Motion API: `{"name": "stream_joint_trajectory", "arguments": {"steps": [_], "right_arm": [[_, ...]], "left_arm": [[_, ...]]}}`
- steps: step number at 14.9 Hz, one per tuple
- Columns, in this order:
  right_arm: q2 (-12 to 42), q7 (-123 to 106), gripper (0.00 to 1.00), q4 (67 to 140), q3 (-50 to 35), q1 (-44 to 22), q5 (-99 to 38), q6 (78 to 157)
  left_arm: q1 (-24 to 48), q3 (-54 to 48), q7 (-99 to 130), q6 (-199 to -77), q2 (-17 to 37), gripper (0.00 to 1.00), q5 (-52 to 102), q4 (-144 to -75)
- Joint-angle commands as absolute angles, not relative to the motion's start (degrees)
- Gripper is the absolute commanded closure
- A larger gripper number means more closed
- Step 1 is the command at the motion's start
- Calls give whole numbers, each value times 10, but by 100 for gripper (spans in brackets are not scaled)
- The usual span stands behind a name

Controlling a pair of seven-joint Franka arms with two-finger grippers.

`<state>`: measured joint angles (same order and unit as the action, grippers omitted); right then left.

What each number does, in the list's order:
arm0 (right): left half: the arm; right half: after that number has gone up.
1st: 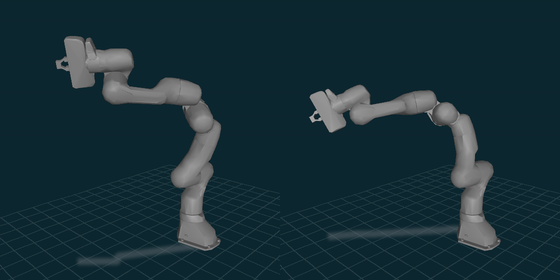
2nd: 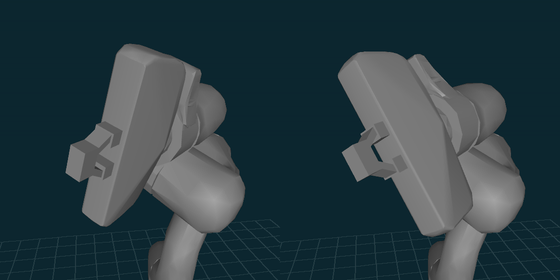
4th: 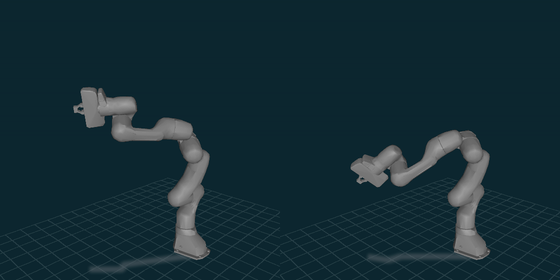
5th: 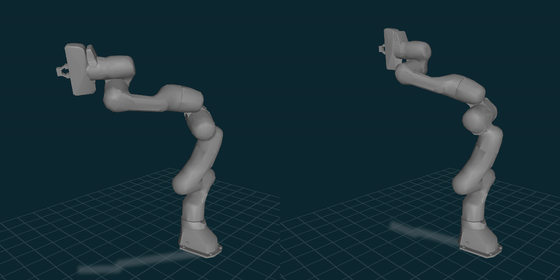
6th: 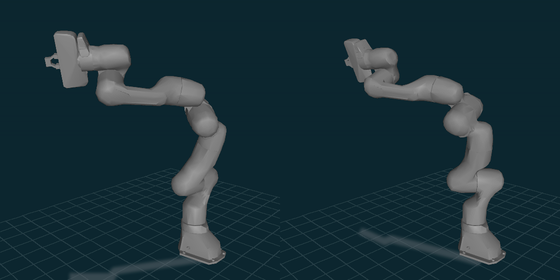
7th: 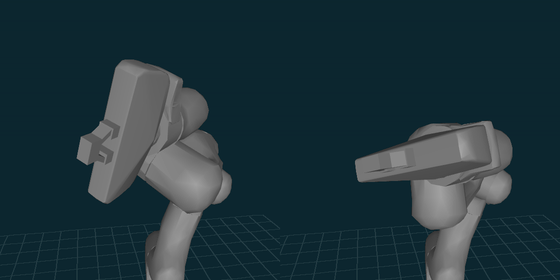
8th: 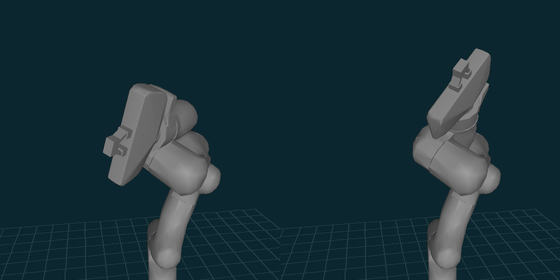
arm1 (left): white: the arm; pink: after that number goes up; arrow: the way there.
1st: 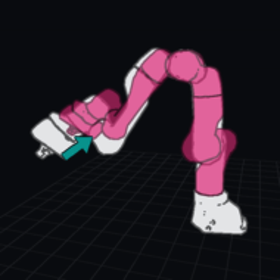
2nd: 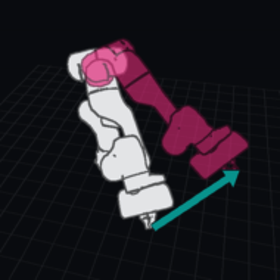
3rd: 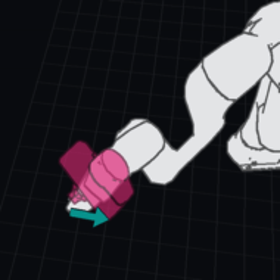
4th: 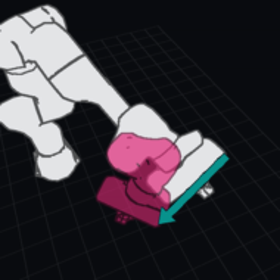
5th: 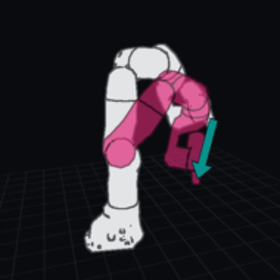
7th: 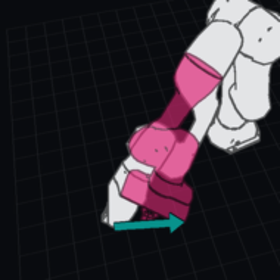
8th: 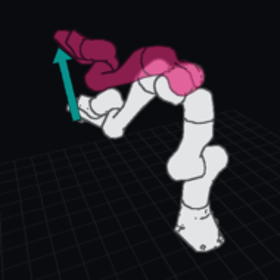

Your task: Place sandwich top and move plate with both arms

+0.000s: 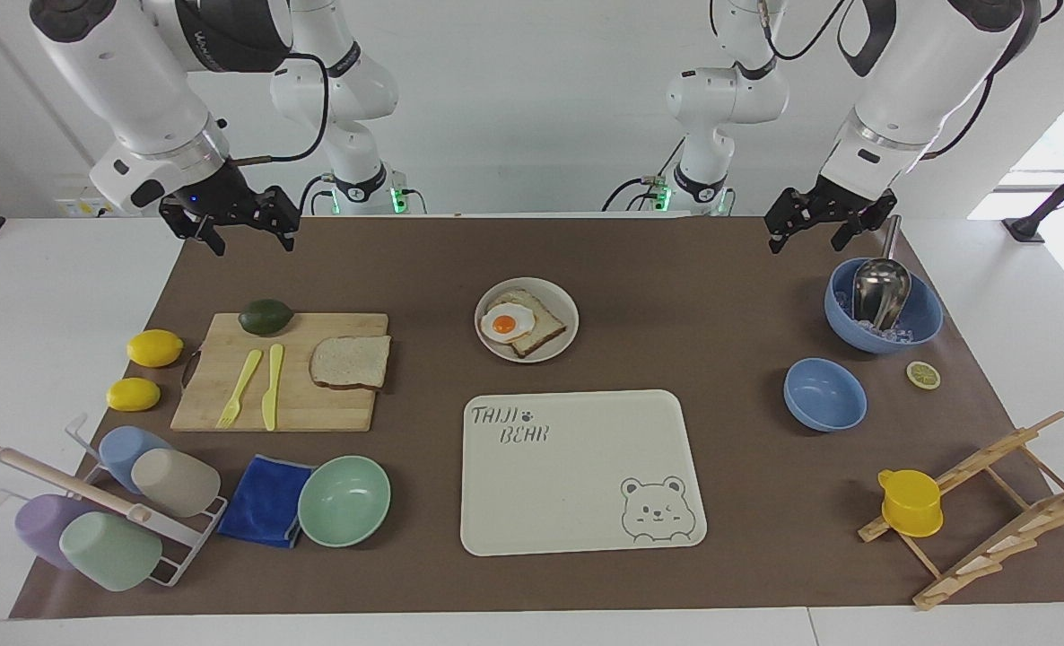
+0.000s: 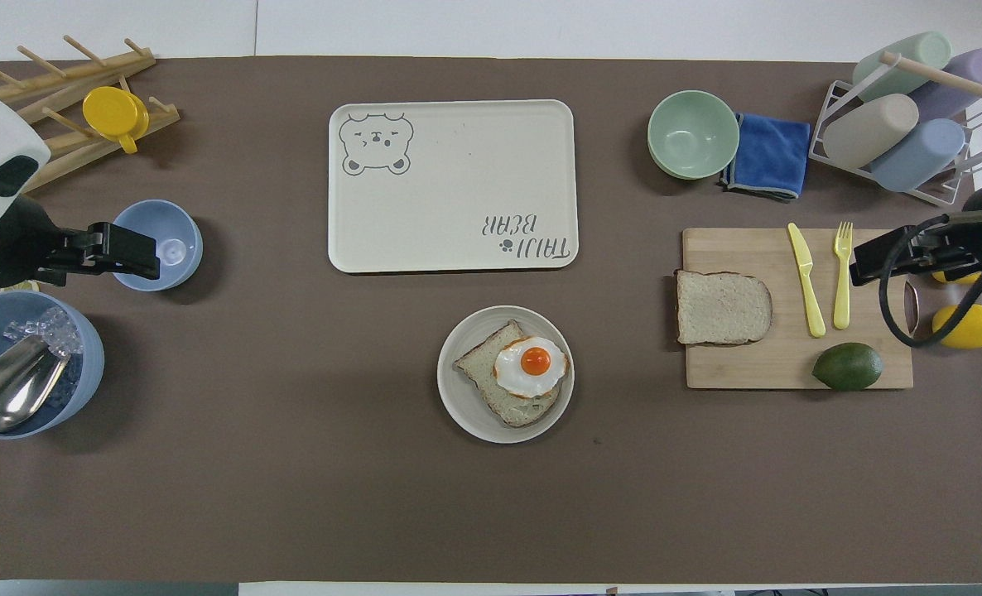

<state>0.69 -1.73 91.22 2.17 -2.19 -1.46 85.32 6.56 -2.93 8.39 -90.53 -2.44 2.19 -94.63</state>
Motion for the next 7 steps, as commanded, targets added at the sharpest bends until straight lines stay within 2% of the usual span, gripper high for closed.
{"name": "stream_joint_trajectory", "arguments": {"steps": [1,7], "right_arm": [[-2,-15,0,918,24,-20,-20,850],[-4,-15,0,926,24,-22,-21,852]], "left_arm": [[62,-32,80,-902,-29,0,12,-944],[62,-32,80,-901,-29,0,11,-944]]}}
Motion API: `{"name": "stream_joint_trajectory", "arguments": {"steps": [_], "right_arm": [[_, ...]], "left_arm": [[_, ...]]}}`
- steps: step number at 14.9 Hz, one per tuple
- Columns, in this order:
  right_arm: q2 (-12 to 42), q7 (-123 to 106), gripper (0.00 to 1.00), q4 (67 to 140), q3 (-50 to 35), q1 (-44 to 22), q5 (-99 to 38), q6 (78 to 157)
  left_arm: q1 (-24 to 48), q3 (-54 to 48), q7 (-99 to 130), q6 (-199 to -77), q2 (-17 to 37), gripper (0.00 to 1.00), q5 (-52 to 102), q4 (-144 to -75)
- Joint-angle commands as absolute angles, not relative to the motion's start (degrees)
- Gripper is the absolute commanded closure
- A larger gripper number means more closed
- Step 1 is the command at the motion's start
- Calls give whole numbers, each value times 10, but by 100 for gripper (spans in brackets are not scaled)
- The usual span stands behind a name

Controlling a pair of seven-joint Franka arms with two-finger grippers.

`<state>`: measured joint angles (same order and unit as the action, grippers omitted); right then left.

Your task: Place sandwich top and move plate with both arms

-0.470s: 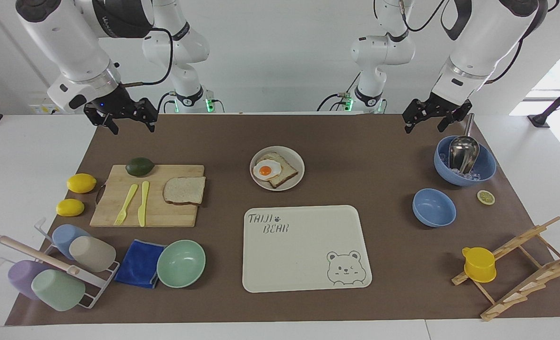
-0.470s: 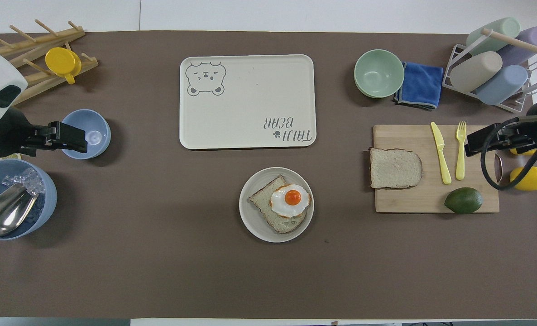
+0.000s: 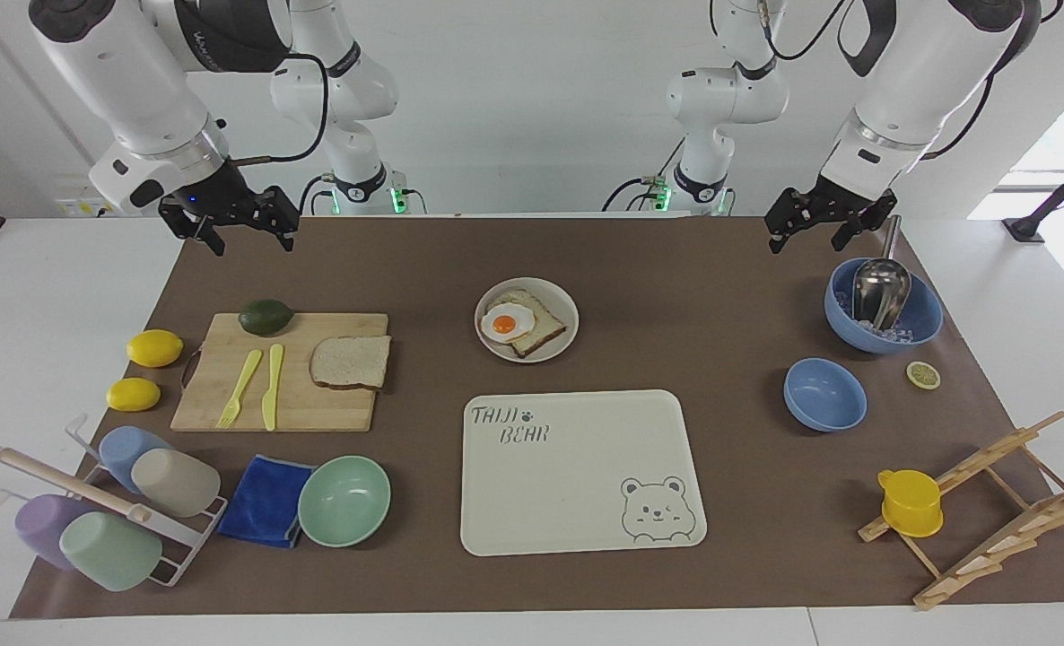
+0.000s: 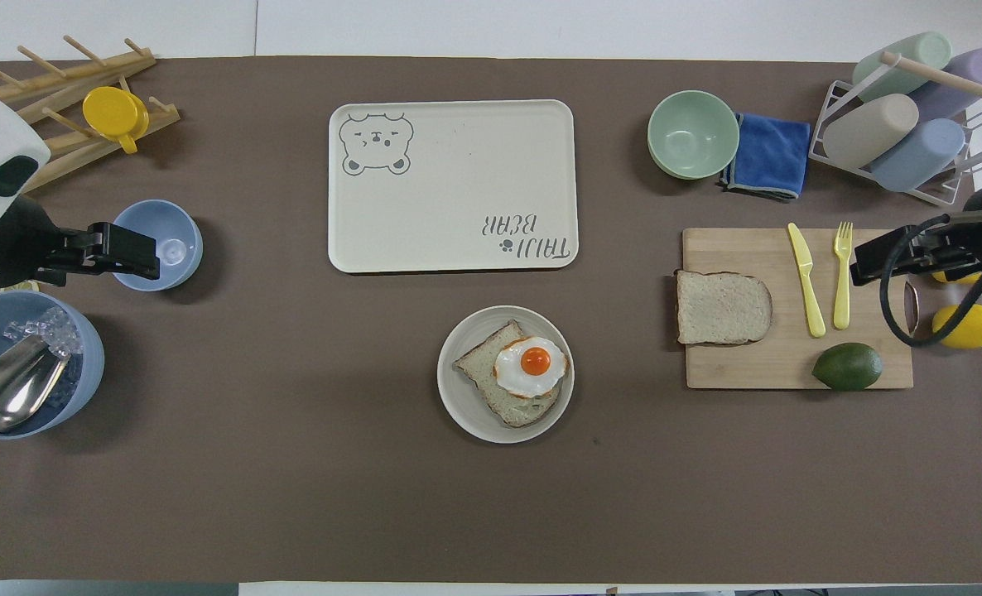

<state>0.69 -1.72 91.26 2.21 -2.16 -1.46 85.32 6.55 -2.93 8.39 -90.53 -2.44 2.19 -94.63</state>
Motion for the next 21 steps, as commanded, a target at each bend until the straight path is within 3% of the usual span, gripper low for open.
{"name": "stream_joint_trajectory", "arguments": {"steps": [1,4,7,14,17,21], "right_arm": [[-8,-16,0,932,25,-21,-20,858],[-8,-22,0,939,25,-19,-20,874],[1,-4,0,970,8,-46,10,953],[134,208,0,997,-59,-132,151,1104],[186,256,0,1004,-61,-145,221,1126],[196,266,0,1027,-61,-154,243,1129]], "left_arm": [[62,-32,80,-902,-29,0,11,-944],[62,-32,80,-901,-29,0,11,-944],[62,-32,80,-901,-29,0,11,-944],[62,-32,80,-901,-29,0,11,-944],[62,-32,80,-901,-29,0,11,-944],[62,-32,80,-901,-29,0,12,-944]]}}
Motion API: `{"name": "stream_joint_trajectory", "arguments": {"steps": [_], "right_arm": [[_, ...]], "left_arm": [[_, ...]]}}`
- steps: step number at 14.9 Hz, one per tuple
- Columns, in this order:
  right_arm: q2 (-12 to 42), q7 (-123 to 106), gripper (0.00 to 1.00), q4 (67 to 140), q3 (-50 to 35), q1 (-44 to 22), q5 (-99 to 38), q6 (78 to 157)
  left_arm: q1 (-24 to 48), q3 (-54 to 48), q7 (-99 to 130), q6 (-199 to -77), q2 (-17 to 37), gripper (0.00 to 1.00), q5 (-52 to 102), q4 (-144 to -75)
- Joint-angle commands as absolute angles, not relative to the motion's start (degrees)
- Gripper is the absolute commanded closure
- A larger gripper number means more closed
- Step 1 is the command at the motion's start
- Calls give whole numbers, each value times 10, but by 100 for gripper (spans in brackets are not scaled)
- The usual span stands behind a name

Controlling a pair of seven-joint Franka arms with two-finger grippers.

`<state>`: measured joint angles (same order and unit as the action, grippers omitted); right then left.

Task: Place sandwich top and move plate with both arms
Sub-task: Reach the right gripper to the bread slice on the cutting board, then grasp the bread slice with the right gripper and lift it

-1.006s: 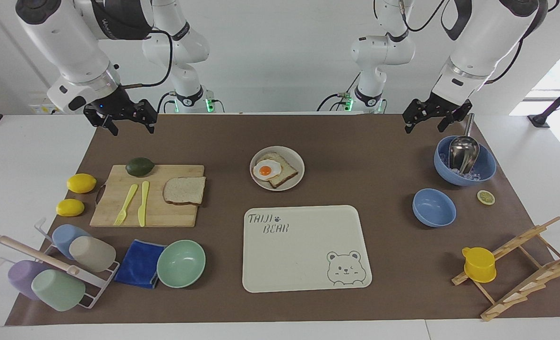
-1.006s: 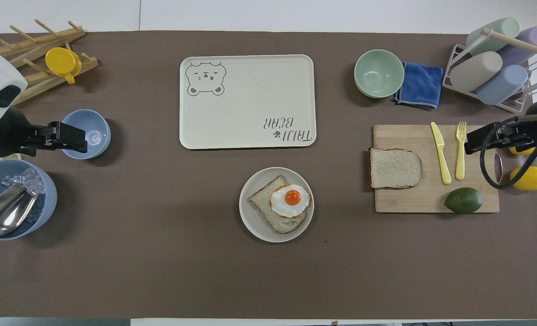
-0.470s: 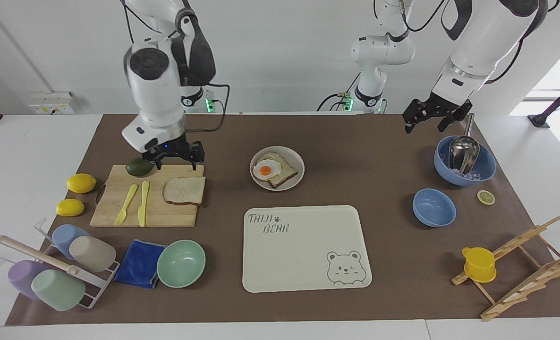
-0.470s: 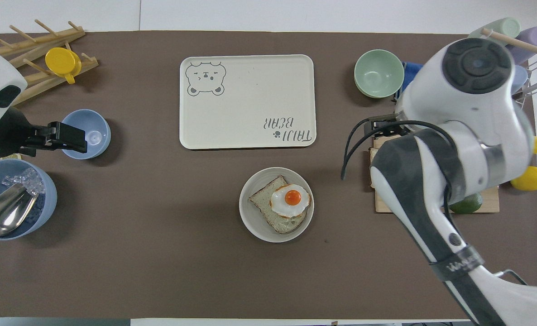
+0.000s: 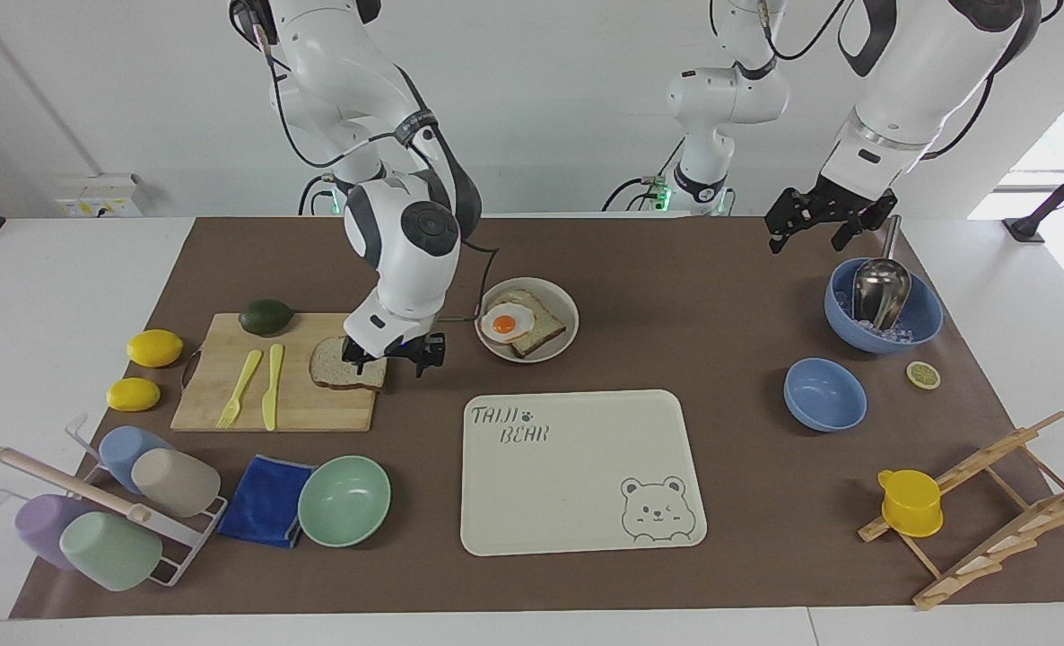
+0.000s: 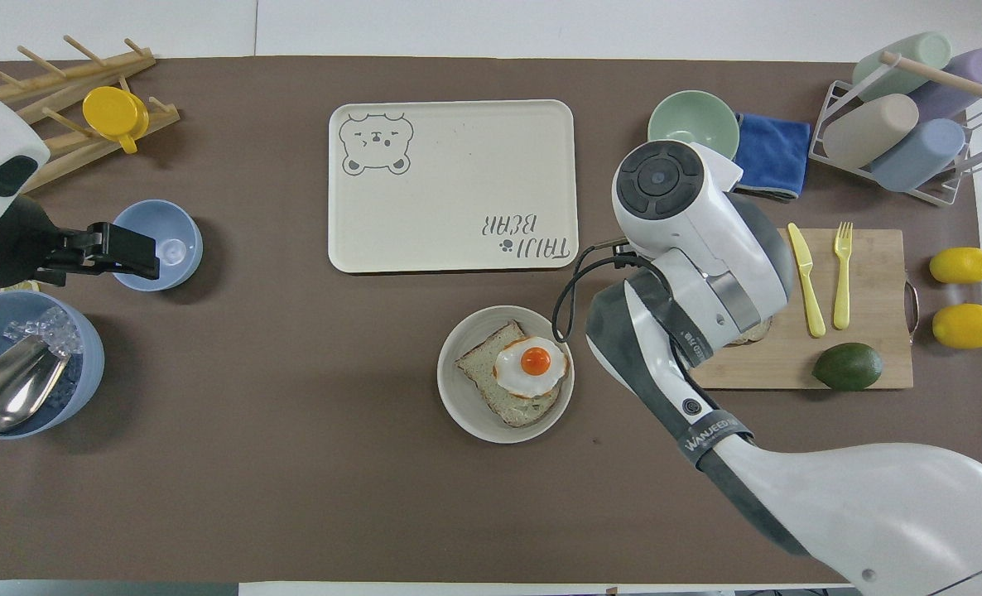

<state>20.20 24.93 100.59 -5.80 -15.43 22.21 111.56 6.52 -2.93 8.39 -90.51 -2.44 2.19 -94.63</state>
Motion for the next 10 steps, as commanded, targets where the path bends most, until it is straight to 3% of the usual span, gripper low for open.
{"name": "stream_joint_trajectory", "arguments": {"steps": [1,4,10], "right_arm": [[199,271,0,1031,-60,-152,244,1139],[206,290,10,1048,-61,-154,244,1152],[205,330,12,1097,-60,-148,243,1176]], "left_arm": [[62,-32,80,-901,-29,0,12,-944],[62,-32,80,-901,-29,0,11,-943],[62,-32,80,-901,-29,0,11,-944]]}}
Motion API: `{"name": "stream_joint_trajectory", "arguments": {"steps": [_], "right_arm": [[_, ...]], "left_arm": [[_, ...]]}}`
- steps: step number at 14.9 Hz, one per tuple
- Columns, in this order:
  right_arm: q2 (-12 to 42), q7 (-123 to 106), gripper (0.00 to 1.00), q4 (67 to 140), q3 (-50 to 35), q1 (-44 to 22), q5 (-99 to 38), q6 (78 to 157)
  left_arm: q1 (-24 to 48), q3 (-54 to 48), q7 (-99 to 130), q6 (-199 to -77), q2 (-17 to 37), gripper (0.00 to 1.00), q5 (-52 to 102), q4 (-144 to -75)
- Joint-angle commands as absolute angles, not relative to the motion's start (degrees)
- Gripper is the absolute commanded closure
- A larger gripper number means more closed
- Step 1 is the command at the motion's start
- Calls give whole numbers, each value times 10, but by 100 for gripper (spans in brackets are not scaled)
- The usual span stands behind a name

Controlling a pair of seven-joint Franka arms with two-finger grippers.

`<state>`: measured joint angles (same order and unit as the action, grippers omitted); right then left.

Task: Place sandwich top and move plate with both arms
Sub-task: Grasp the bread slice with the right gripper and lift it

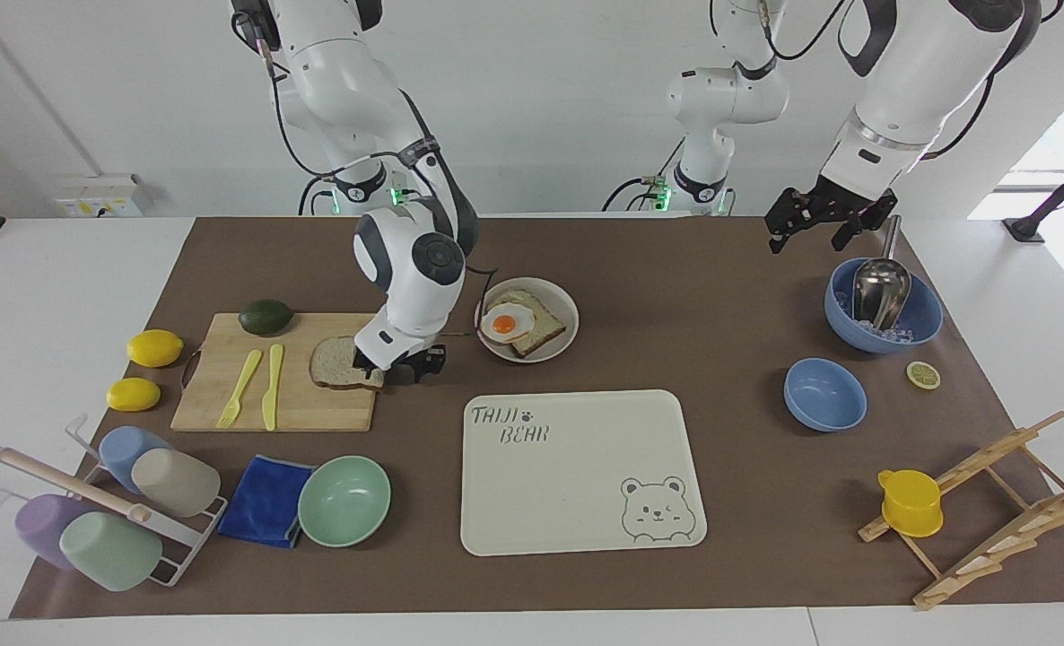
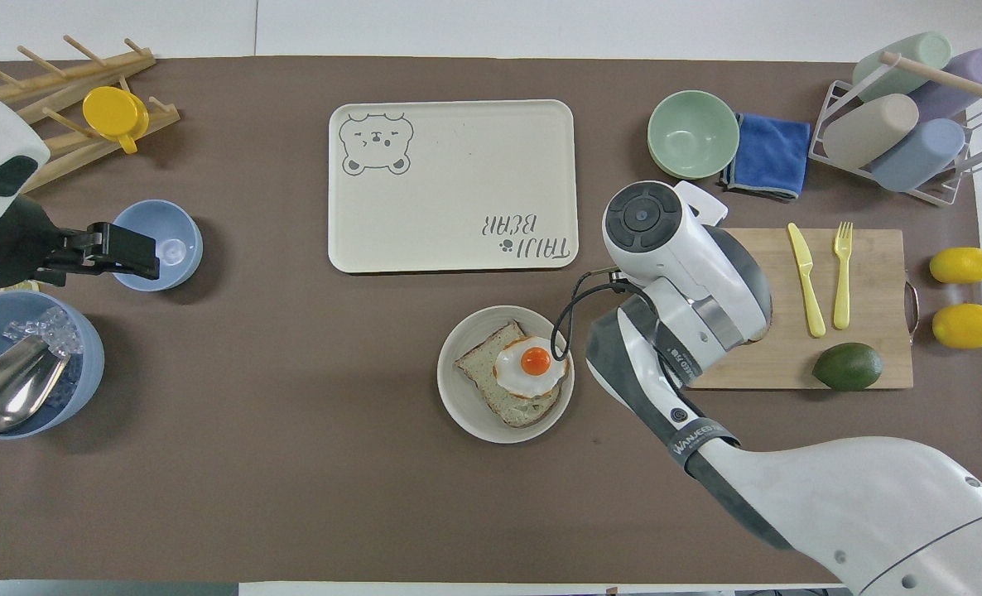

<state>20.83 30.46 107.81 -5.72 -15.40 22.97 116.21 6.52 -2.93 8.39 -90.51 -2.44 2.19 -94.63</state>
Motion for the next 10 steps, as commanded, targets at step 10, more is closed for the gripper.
{"name": "stream_joint_trajectory", "arguments": {"steps": [10], "right_arm": [[197,345,20,1108,-61,-153,243,1125]], "left_arm": [[62,-32,80,-901,-29,0,12,-944]]}}
